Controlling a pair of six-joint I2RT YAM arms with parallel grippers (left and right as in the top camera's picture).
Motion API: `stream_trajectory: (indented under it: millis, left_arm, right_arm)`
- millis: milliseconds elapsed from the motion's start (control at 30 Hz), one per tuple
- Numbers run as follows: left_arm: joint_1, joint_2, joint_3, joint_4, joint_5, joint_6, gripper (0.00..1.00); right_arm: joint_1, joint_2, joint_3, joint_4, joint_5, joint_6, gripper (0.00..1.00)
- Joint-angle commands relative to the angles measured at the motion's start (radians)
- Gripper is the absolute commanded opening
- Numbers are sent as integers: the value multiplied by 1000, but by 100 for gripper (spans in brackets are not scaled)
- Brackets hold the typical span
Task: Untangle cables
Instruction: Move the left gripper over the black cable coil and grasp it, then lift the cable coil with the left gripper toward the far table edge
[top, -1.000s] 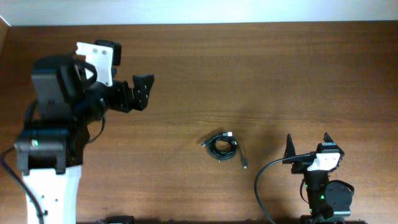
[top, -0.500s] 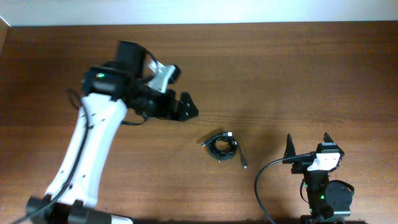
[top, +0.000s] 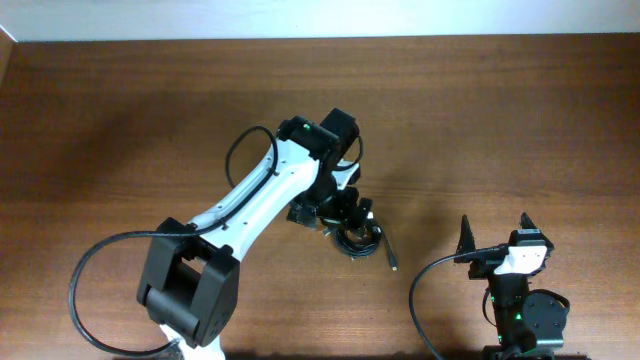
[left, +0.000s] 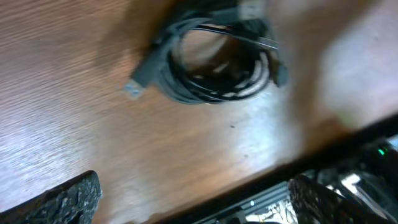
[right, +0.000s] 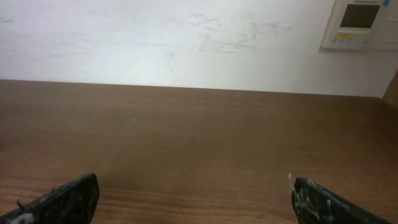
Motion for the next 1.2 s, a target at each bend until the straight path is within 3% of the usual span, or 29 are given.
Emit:
stream_trajectory:
  millis: [0,200,333,567,767,833,900,967,1000,1033,1167]
  left_arm:
    - [-2,2,-50,11,-69,-83,98]
    - [-48,2,-188,187,-71,-151,97]
    - [-74,4,-271,286,-145,-295,89]
    - [-76,8,-294,356,-171,-309,71]
    - [-75,63,-322,502,-208,-363,64]
    - [-75,84,-322,534,-244,-363,57]
    - [-75,90,-322,558,-327,-363,43]
    - [-75,90,-321,568,-409,-362,41]
    - [-73,90,-315,568,-430,-361,34]
    - [-64,90,-298,568,-433,-334,25]
    - [-3,89,-142,523,-434,-255,12]
  right_arm:
    - [-3,-7,-5,-5,9,7,98]
    - [-3,-7,-5,-5,9,7,98]
    - [-3,-7,-5,-5,9,7,98]
    - [-3,-7,-5,-5,9,7,98]
    - [-3,-7,-5,-5,9,7,98]
    - [-3,-7,-5,-5,9,7,98]
    - [-3,-7,-5,-5,9,7,98]
    - [-3,-7,-5,-5,9,7,98]
    - [-3,-7,-5,-5,9,7,98]
    - [-3,-7,-5,-5,9,7,98]
    - [-3,-7,-5,-5,9,7,98]
